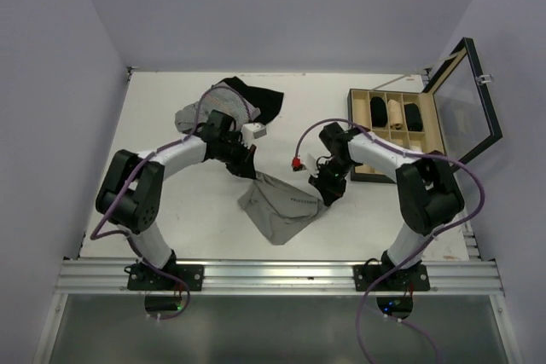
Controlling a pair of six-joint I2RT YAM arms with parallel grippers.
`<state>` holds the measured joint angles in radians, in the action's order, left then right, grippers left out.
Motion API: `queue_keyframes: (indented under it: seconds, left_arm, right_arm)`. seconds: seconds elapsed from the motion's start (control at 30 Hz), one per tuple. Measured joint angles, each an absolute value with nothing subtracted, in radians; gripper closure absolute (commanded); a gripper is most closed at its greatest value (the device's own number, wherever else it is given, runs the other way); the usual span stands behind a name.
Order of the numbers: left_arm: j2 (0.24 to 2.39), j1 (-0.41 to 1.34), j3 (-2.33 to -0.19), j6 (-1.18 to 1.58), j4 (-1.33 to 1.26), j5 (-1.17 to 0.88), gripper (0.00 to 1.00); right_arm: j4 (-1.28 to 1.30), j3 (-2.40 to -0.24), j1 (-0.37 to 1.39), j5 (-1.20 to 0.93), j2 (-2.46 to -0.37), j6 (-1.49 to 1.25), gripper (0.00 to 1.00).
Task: Roll the underwear
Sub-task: Flatten the underwear
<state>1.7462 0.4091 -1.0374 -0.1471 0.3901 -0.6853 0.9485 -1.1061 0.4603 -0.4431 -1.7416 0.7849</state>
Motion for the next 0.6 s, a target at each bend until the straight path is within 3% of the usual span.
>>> queue_keyframes:
  seconds: [0.6]
  left_arm:
    - [1.287, 0.374, -1.109, -0.359, 0.430, -0.172, 0.98]
  right_arm:
    - [0.995, -1.480, 0.461, -0.317, -1.624, 0.743, 1.00]
